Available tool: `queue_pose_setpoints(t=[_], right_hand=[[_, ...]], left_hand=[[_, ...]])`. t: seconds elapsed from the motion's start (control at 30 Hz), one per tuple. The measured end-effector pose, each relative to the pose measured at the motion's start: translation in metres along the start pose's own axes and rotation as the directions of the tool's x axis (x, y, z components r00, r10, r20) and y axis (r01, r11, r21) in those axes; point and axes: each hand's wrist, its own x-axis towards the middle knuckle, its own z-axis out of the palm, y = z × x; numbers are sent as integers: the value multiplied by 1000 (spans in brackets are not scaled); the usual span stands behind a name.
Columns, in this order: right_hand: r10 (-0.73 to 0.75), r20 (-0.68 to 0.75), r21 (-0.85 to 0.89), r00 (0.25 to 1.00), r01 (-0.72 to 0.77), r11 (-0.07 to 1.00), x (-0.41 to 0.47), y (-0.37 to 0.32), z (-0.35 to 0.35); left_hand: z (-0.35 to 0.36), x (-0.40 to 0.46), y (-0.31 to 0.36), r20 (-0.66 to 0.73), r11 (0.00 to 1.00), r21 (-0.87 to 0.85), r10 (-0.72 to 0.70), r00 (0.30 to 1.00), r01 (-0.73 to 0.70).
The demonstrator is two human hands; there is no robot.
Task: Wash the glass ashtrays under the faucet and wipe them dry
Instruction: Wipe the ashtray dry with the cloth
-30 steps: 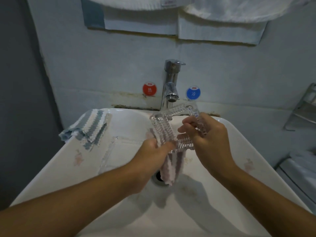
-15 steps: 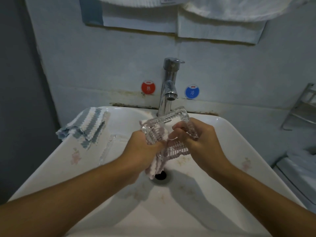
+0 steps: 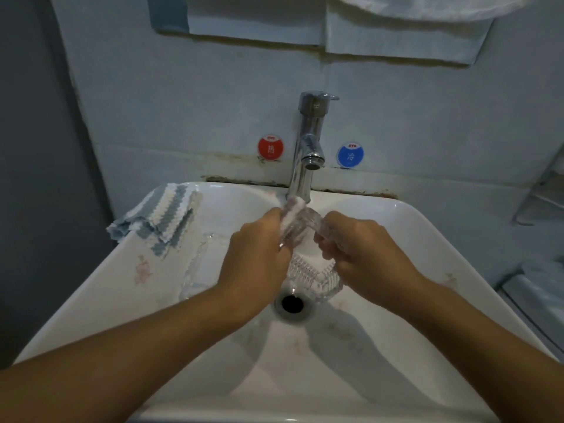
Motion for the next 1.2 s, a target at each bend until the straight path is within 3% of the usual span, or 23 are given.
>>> queue_pose_setpoints(t=[0.07, 0.13, 0.2, 0.27, 0.4, 0.53, 0.57, 0.73, 0.87, 0.93, 1.1, 1.13, 1.2], right_hand=[[30, -105, 65, 994, -23, 998, 0, 1, -2], [106, -188, 183, 976, -71, 981, -1, 3, -1], [143, -279, 274, 950, -64, 960, 0, 3, 4], [153, -356, 325, 922, -32, 945, 0, 3, 6], [149, -415, 347, 897, 5, 938, 0, 1, 5], [187, -364, 324, 913, -64, 944, 0, 5, 9], [189, -359, 318, 914, -70, 946, 0, 6, 10], [172, -414, 338, 894, -24, 941, -2, 6, 6], [219, -310, 375, 925, -93, 922, 0, 2, 6], [246, -263, 385, 933, -133, 913, 0, 3, 7], [250, -342, 439, 906, -81, 895, -1, 4, 7], [256, -331, 443, 908, -91, 892, -1, 3, 7], [257, -279, 405, 925, -130, 905, 0, 4, 8]], left_hand=[[3, 5, 1, 26, 927, -340, -158, 987, 158], [4, 8, 3, 91, 769, -560, -312, 946, 308], [7, 8, 4, 207, 624, -650, -404, 891, 434], [12, 5, 4, 323, 561, -654, -401, 857, 508], [17, -1, 8, 399, 568, -616, -372, 838, 546], [9, -1, 13, 97, 643, -684, -389, 916, 345], [8, -1, 11, 92, 643, -687, -384, 919, 338], [16, -7, 9, 371, 638, -571, -362, 855, 517], [17, -8, 14, 132, 672, -624, -413, 901, 399], [13, -6, 13, 84, 670, -635, -435, 896, 385], [16, -8, 8, 384, 629, -535, -414, 825, 564], [17, -10, 8, 413, 627, -520, -410, 813, 580], [19, -11, 8, 343, 640, -540, -426, 837, 547]])
